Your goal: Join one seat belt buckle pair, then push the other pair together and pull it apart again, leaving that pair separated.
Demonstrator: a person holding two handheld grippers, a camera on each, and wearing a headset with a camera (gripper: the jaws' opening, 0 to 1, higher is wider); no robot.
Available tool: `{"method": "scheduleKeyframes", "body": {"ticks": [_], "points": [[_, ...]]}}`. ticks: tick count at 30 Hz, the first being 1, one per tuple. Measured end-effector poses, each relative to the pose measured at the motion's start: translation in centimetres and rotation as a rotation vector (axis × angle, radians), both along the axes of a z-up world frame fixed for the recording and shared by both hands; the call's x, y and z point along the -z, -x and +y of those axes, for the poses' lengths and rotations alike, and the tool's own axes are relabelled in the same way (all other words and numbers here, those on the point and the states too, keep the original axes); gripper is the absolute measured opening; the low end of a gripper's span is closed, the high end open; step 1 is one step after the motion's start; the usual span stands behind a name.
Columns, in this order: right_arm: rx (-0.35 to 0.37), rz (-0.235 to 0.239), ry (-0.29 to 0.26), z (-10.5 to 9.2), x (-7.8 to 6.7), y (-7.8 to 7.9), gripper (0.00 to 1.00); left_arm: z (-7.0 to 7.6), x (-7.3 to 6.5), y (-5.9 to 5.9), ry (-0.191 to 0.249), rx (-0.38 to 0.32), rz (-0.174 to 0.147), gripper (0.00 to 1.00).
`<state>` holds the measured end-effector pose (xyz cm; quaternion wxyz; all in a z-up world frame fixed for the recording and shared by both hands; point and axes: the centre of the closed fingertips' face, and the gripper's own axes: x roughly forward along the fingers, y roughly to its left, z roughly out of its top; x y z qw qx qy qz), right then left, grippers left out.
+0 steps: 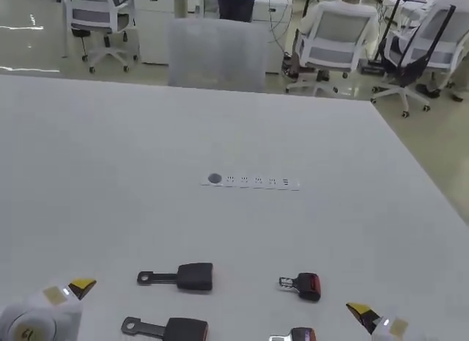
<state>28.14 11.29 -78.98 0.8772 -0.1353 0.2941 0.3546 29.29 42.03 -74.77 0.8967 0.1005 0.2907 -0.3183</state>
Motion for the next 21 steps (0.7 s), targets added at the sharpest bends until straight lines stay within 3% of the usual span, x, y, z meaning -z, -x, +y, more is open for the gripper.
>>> {"method": "scheduleKeyframes", "body": {"ticks": [5,15,21], "points": [[-0.037,0.025,0.006,0.1,0.7,-0.4,0.91,-0.2,0.8,-0.3,-0.026,0.027,0.006,0.97],[-0.121,0.085,0.016,0.7,2.2,-0.8,0.89,-1.1,2.3,-0.5,-0.031,0.060,0.043,0.96],[-0.178,0.113,0.026,1.1,2.7,-0.8,0.87,-2.0,2.9,-0.1,-0.051,0.125,0.067,0.93]]}}
